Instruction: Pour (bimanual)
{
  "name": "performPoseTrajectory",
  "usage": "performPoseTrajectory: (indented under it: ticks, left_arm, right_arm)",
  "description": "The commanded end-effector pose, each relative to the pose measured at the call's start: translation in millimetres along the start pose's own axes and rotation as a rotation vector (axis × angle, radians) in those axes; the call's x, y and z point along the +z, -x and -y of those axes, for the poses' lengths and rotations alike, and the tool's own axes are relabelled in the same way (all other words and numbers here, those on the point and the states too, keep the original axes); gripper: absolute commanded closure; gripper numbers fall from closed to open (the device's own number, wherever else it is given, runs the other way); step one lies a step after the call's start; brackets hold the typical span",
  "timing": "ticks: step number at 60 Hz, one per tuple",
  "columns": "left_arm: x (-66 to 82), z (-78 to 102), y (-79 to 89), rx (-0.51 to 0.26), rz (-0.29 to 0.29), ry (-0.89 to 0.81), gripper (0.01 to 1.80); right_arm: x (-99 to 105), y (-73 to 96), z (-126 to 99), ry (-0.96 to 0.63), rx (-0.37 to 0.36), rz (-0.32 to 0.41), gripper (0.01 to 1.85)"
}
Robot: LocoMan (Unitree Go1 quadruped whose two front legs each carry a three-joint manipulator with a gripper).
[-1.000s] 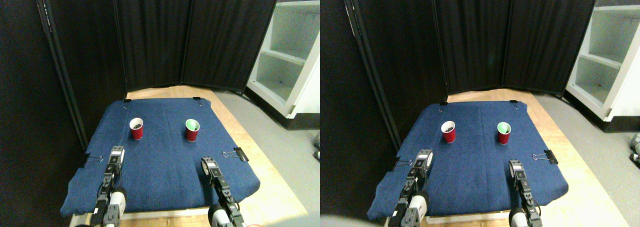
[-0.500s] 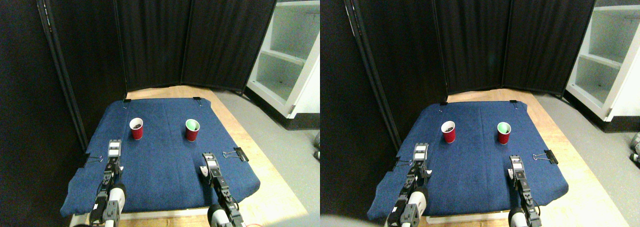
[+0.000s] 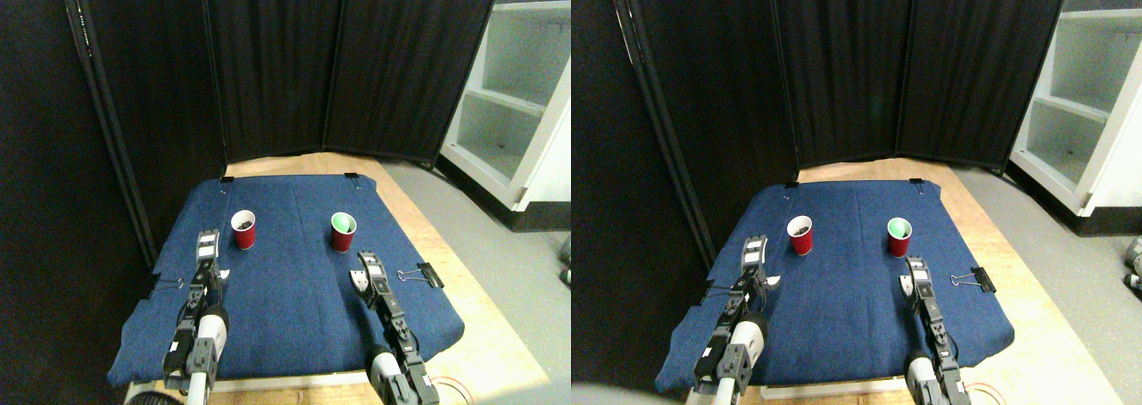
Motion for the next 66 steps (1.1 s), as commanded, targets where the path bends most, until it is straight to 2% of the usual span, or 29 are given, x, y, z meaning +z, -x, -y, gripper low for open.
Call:
performPoseTrajectory:
  ticks: [1, 4, 7, 10, 12, 17, 28, 33, 37, 44, 49, 57, 59, 64, 66]
  left_arm:
    - [14.5, 9.5, -2.9, -0.025, 0.056, 0.062, 1.02]
    - [17.3, 11.2, -7.5, -0.016, 0.076, 0.137, 0.99]
    - [17.9, 11.3, -10.3, -0.012, 0.078, 0.167, 0.97]
    - [18.9, 12.0, -14.0, 0.018, 0.1, 0.225, 0.94]
    - [19.4, 11.4, -16.9, 0.049, 0.089, 0.322, 0.9]
    - [19.2, 10.9, -21.4, 0.076, 0.122, 0.399, 0.97]
    - [15.6, 6.2, -30.0, 0.14, 0.143, 0.589, 0.93]
    - [12.0, 3.3, -35.5, 0.154, 0.137, 0.667, 0.8]
    - [7.0, 2.8, -40.9, 0.179, 0.154, 0.744, 0.86]
    - [-0.3, 3.0, -48.4, 0.212, 0.18, 0.822, 0.94]
    - [-3.8, 2.8, -51.4, 0.223, 0.178, 0.847, 0.92]
    - [-13.3, 1.3, -58.3, 0.222, 0.143, 0.944, 0.74]
    - [-16.1, 1.2, -60.0, 0.222, 0.14, 0.955, 0.72]
    - [-20.5, 2.0, -61.5, 0.228, 0.146, 0.993, 0.81]
    - [-22.5, 3.9, -61.3, 0.237, 0.15, 1.009, 0.86]
  right_arm:
    - [3.3, -9.1, -1.7, -0.037, 0.007, 0.032, 1.44]
    - [2.9, -12.9, -0.6, -0.063, -0.008, 0.02, 1.3]
    - [2.7, -14.9, -0.1, -0.092, -0.023, 0.016, 1.25]
    - [1.9, -18.1, 0.6, -0.131, -0.03, 0.027, 1.17]
    - [1.3, -20.2, 0.9, -0.159, -0.036, 0.032, 1.12]
    - [0.3, -24.7, 2.6, -0.205, -0.036, 0.035, 1.04]
    - [-2.2, -33.6, 6.3, -0.316, -0.055, 0.039, 1.02]
    - [-3.2, -38.0, 7.9, -0.361, -0.074, 0.034, 0.96]
    - [-4.3, -42.0, 8.2, -0.431, -0.097, 0.039, 0.94]
    - [-7.2, -48.6, 7.9, -0.575, -0.142, 0.042, 1.02]
    - [-9.5, -52.3, 8.3, -0.672, -0.165, 0.04, 1.01]
    - [-17.4, -61.6, 12.6, -0.794, -0.161, 0.04, 0.97]
    - [-20.1, -64.4, 14.2, -0.865, -0.176, 0.041, 0.98]
    - [-24.1, -68.9, 16.9, -0.954, -0.197, 0.036, 0.98]
    - [-26.9, -71.5, 18.6, -1.002, -0.231, 0.03, 0.98]
